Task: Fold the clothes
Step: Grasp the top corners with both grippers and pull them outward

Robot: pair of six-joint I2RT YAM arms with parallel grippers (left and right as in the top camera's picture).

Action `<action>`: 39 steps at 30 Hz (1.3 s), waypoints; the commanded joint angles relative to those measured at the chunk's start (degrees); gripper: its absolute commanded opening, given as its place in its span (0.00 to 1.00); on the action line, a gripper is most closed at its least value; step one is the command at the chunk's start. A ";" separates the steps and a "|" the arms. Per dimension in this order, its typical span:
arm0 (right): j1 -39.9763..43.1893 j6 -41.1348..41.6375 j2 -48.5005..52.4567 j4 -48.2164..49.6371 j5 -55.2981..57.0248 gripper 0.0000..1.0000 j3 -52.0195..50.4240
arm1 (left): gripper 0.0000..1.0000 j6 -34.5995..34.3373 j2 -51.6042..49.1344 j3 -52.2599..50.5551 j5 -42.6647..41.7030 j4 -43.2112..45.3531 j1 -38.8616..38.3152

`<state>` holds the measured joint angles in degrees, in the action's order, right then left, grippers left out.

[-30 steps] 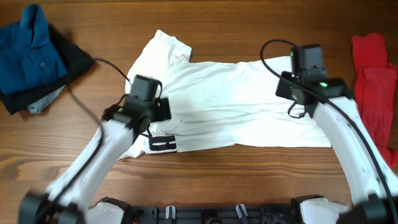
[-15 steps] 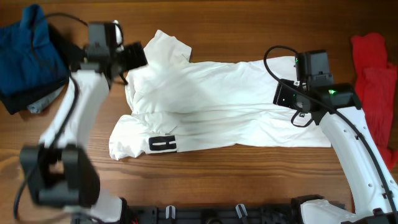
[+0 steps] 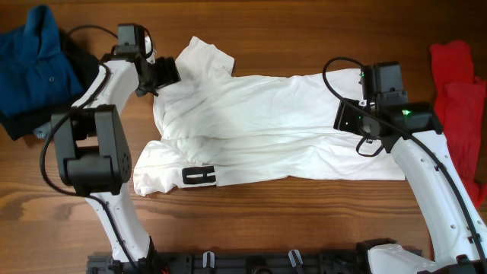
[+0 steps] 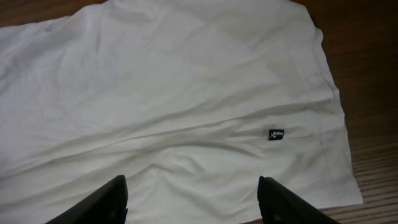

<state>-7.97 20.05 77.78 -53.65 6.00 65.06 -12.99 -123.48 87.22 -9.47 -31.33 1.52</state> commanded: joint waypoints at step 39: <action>22.40 -14.14 29.38 10.93 -21.53 0.83 18.64 | 0.04 -3.32 1.57 0.87 -5.11 -5.73 4.66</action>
<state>14.35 9.54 100.22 -41.63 -14.11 76.97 -14.92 -123.90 88.18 -13.67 -37.17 6.07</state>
